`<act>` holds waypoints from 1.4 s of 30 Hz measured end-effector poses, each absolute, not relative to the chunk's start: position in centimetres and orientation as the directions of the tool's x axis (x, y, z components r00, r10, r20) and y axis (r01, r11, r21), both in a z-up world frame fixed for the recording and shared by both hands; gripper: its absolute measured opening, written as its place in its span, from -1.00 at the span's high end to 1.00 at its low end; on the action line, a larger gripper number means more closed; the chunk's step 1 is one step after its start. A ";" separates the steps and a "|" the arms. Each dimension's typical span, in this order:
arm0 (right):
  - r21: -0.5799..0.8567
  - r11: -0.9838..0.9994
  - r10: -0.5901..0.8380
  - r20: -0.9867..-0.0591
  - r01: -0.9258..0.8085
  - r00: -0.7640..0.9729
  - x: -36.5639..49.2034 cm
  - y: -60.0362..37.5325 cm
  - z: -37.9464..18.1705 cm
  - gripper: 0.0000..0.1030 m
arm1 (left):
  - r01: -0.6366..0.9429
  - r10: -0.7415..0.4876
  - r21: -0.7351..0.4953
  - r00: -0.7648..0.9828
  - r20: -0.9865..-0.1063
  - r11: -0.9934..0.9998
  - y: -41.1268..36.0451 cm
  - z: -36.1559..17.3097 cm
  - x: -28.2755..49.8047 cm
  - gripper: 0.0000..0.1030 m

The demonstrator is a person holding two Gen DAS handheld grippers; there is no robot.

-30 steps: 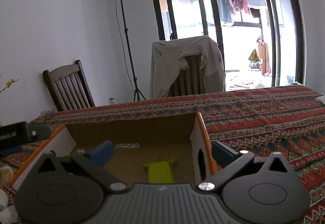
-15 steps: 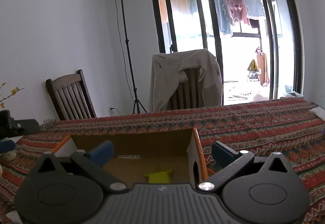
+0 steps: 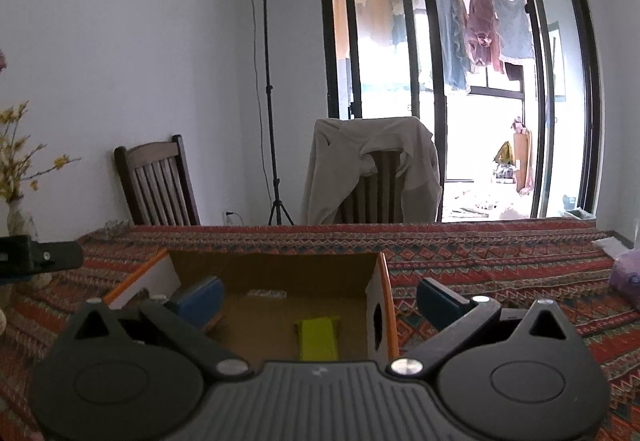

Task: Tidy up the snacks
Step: 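Move both tools back over the snack pile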

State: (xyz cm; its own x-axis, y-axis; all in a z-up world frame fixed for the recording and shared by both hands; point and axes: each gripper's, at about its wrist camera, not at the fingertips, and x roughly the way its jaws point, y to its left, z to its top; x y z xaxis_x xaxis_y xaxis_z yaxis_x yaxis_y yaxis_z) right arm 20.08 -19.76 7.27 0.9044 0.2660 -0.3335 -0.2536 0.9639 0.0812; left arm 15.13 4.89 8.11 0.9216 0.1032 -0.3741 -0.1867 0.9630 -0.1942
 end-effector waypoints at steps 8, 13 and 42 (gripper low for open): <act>0.053 0.961 0.271 -0.358 -0.270 0.893 16.5 -20.5 5.9 -1.00 | -0.192 0.105 -0.181 0.909 -0.403 0.964 5.7 6.2 12.1 -1.00; 0.043 0.961 0.269 -0.390 -0.274 0.881 14.5 -21.0 4.4 -1.00 | -0.181 0.098 -0.165 0.905 -0.415 0.970 6.2 4.6 10.2 -1.00; 0.005 0.970 0.208 -0.539 -0.244 0.816 11.9 -23.3 -1.5 -1.00 | -0.140 0.067 -0.148 0.906 -0.417 0.979 6.8 -2.2 6.3 -1.00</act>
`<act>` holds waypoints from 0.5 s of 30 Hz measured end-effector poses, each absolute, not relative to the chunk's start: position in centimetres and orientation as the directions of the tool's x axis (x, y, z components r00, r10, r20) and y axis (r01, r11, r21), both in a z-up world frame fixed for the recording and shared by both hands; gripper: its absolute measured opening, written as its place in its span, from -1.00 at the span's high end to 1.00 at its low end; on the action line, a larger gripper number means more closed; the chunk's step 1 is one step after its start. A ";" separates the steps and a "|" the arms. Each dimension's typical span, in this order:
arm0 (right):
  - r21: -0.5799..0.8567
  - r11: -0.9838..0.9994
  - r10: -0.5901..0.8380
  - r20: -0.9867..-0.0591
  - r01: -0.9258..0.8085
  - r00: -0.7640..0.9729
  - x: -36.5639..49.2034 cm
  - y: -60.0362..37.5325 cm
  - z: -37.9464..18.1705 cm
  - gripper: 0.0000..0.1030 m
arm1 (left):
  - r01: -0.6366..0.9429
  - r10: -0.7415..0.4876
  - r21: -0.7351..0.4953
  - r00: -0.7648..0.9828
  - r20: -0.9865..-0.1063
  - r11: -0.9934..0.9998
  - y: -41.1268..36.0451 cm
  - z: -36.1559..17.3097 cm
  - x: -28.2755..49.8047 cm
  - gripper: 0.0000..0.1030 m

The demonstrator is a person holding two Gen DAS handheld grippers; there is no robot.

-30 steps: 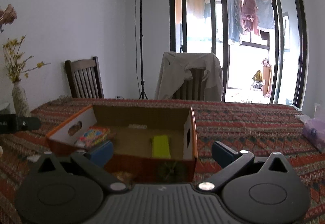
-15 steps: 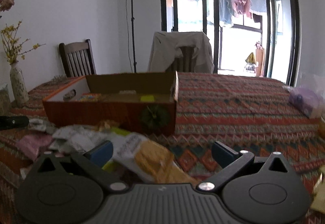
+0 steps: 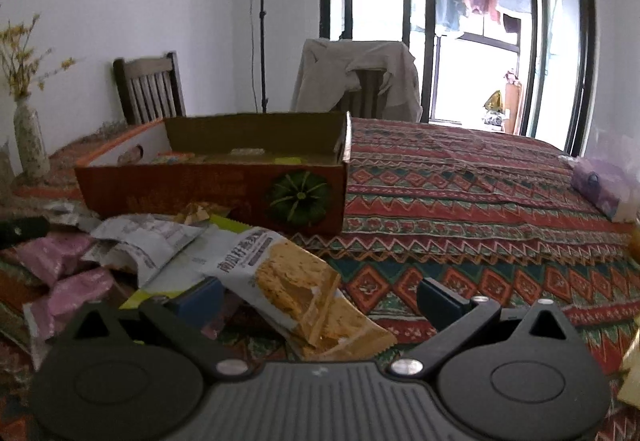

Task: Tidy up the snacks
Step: 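Move both tools back over the snack pile, then grasp a white wrapper with the right tool while the left grasps a white printed packet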

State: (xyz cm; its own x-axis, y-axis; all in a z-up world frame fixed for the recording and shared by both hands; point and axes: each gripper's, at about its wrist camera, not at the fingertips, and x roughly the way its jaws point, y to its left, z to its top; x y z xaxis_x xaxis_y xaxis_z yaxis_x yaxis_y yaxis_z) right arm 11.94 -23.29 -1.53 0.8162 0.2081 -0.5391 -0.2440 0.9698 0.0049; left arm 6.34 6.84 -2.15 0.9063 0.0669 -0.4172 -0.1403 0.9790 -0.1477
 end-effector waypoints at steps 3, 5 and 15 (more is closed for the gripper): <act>-0.031 0.959 0.218 -0.560 -0.283 0.799 13.7 -22.6 -1.7 -1.00 | -0.136 0.059 -0.154 0.904 -0.423 0.979 6.9 -2.2 6.5 -1.00; -0.026 0.948 0.247 -0.572 -0.319 0.782 14.9 -22.5 -1.9 -1.00 | -0.137 0.057 -0.159 0.904 -0.424 0.978 7.0 -2.2 6.5 -1.00; 0.096 0.895 0.415 -0.539 -0.437 0.733 16.1 -23.0 -2.7 0.16 | -0.139 0.052 -0.170 0.898 -0.438 0.976 7.2 -2.3 6.7 -1.00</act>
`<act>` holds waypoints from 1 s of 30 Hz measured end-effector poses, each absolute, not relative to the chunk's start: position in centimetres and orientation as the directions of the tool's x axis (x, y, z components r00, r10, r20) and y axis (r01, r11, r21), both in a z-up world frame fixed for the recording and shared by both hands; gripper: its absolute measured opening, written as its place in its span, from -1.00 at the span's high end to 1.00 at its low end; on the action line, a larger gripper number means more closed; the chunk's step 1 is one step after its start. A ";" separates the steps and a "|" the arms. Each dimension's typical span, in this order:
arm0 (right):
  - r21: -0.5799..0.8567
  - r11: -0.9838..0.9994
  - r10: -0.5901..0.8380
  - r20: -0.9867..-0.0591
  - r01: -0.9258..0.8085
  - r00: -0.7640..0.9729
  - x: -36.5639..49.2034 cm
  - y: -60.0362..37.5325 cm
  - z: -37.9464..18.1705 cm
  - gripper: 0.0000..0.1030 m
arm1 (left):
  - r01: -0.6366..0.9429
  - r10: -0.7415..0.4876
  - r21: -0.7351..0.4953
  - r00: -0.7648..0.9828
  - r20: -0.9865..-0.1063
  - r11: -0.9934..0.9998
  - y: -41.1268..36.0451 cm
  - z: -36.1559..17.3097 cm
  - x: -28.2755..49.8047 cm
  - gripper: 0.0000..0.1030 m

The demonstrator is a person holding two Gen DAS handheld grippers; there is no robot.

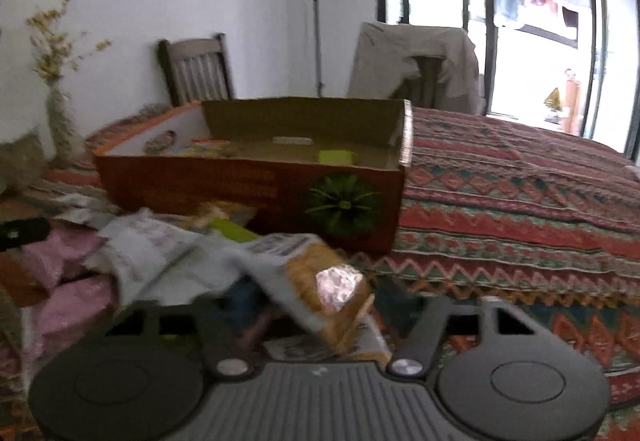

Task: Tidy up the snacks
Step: 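Grasp a white wrapper with the right tool while the left grasps a white printed packet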

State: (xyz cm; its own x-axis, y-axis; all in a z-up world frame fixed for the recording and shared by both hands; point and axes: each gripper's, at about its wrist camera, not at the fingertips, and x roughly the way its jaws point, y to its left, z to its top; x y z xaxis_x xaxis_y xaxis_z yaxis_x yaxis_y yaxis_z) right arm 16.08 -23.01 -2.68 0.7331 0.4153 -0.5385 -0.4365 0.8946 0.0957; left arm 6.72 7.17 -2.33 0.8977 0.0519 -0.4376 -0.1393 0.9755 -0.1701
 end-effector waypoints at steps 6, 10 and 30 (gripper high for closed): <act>0.087 0.909 0.396 -0.486 -0.408 0.779 15.0 -23.3 -2.3 0.75 | -0.145 0.056 -0.170 0.894 -0.444 0.975 7.2 -2.4 6.9 -1.00; 0.087 0.926 0.366 -0.442 -0.367 0.819 14.1 -23.9 -2.2 0.79 | -0.148 0.058 -0.169 0.892 -0.448 0.974 7.2 -2.4 6.9 -1.00; 0.180 0.942 0.329 -0.342 -0.283 0.880 13.3 -26.2 -2.1 0.79 | -0.173 0.072 -0.157 0.862 -0.502 0.972 7.1 -1.2 8.2 -1.00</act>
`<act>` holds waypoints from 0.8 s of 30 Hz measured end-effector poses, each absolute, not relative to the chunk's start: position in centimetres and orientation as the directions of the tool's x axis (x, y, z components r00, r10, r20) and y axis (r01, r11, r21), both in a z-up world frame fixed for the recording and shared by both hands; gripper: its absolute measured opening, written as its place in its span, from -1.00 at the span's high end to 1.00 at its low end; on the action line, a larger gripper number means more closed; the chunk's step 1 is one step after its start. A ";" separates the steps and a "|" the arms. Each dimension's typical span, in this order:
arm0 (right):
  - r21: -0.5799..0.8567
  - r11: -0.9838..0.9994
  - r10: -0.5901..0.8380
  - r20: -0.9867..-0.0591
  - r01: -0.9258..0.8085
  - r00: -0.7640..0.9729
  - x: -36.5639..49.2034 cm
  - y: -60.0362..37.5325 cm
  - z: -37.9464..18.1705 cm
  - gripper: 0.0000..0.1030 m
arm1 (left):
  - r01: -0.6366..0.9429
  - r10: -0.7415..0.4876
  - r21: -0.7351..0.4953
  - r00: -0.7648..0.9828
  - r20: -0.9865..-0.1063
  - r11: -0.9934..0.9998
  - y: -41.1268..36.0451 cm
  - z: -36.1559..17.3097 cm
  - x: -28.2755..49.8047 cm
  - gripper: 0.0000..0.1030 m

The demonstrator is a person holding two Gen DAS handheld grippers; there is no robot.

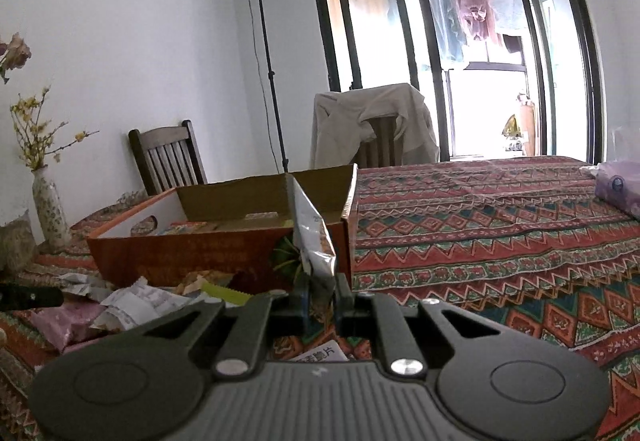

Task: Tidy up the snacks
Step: 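Grasp a white wrapper with the right tool while the left grasps a white printed packet, then carry both white packets into the cardboard box and release them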

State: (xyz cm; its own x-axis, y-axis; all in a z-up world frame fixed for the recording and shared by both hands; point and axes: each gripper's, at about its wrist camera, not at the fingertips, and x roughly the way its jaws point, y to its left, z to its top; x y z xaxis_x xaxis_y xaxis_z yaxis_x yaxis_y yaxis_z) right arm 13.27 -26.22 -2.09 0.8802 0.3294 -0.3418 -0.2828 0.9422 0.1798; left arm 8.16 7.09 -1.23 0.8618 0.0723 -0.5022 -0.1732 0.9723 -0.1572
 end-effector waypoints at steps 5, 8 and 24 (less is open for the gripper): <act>0.189 0.942 0.326 -0.332 -0.276 0.885 13.2 -26.5 -2.2 0.79 | -0.192 0.109 -0.102 0.838 -0.535 0.976 6.5 0.6 10.1 -1.00; 0.192 0.942 0.325 -0.323 -0.275 0.889 13.0 -26.6 -2.2 0.79 | -0.222 0.138 -0.084 0.815 -0.563 0.971 7.0 1.3 11.9 -1.00; 0.222 0.936 0.334 -0.314 -0.274 0.889 13.1 -27.2 -2.3 0.79 | -0.274 0.142 -0.024 0.569 -0.810 0.961 9.7 -1.3 20.4 -0.55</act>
